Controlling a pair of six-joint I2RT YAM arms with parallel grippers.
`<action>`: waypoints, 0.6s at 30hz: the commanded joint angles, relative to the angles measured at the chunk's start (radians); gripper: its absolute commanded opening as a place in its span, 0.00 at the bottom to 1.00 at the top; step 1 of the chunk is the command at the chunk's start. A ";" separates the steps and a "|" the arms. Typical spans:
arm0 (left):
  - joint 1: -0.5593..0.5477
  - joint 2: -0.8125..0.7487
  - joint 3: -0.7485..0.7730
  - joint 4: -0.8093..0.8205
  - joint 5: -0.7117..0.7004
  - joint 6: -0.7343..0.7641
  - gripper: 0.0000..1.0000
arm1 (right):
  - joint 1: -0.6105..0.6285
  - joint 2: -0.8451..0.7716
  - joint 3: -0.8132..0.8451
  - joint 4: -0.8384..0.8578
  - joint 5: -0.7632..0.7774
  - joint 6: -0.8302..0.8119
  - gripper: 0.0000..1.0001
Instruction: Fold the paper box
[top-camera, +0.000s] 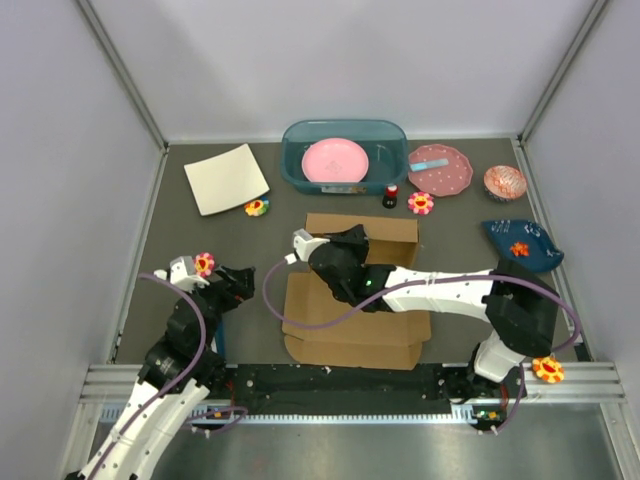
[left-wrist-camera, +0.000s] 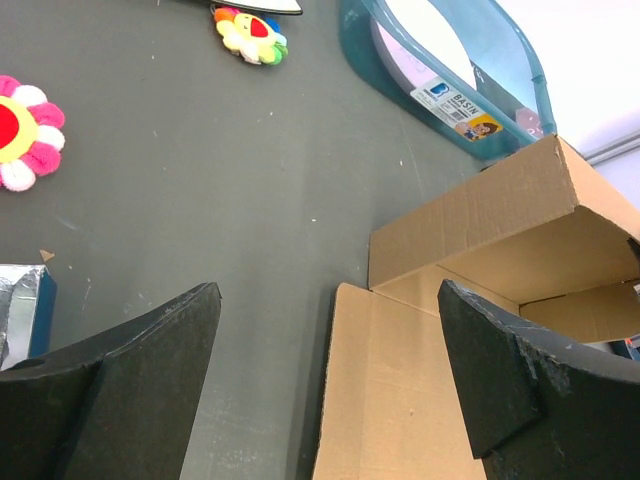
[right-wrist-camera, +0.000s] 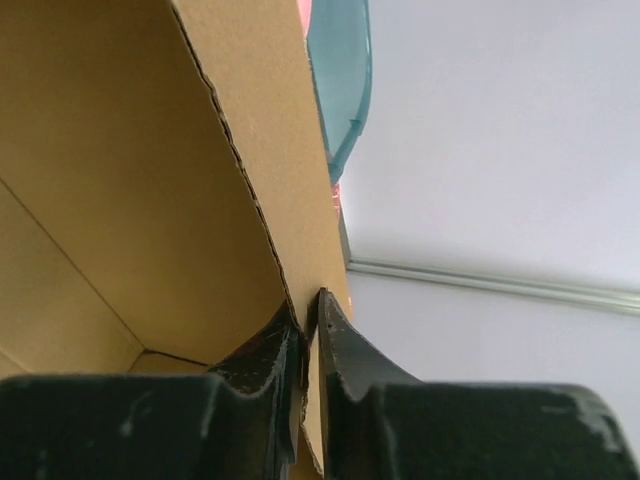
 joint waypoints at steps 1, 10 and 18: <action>-0.001 -0.010 0.001 0.009 -0.021 0.002 0.96 | -0.006 -0.014 0.013 0.042 0.006 -0.013 0.00; -0.001 -0.007 0.074 0.027 -0.049 0.029 0.95 | -0.012 -0.124 0.116 -0.072 0.067 0.068 0.00; -0.001 0.079 0.258 0.084 -0.080 0.109 0.95 | -0.161 -0.077 0.513 -0.687 -0.032 0.588 0.00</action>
